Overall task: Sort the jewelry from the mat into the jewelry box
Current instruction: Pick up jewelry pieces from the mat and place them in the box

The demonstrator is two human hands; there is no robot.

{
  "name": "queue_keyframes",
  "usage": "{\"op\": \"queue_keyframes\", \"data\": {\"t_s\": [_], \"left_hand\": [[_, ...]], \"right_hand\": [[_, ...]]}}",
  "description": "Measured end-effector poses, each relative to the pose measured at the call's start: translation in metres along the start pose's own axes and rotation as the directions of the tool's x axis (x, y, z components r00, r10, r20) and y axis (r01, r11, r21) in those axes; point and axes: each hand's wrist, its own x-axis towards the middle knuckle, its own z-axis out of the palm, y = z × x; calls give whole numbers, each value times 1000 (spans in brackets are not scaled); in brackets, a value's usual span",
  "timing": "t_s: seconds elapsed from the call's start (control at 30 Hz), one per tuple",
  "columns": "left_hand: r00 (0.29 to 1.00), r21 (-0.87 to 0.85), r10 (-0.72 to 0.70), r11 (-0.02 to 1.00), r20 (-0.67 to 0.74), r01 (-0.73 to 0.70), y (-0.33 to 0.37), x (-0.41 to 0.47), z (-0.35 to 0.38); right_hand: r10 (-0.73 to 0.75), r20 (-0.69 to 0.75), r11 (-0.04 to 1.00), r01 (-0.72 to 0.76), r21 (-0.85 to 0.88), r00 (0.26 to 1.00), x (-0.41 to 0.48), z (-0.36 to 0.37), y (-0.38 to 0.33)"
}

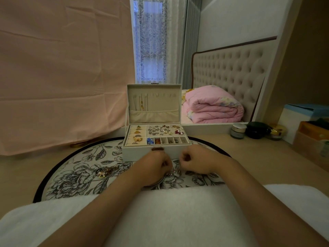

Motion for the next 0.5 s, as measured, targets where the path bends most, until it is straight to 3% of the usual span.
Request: {"op": "queue_keyframes", "data": {"t_s": [0.1,0.17,0.23,0.37,0.5], "left_hand": [[992,-272,-108,958,-68,86,4,-1,-5],[981,-444,-173,888,-87,118,9,1,-12],[973,-512,-203,851,-110,120,13,7,-19],[971,-402,-204,905,-128,138,17,15,-23],[976,-325,-192,934,-108,148,16,17,-21]], "right_hand": [[25,-70,935,2,354,997,-1,-5,4],[54,-70,825,-5,565,996,-1,-7,5],[92,-96,716,1,698,991,-2,-10,4],[117,-178,657,58,752,977,-2,-18,7],[98,-142,760,18,649,985,-8,-22,8]]}}
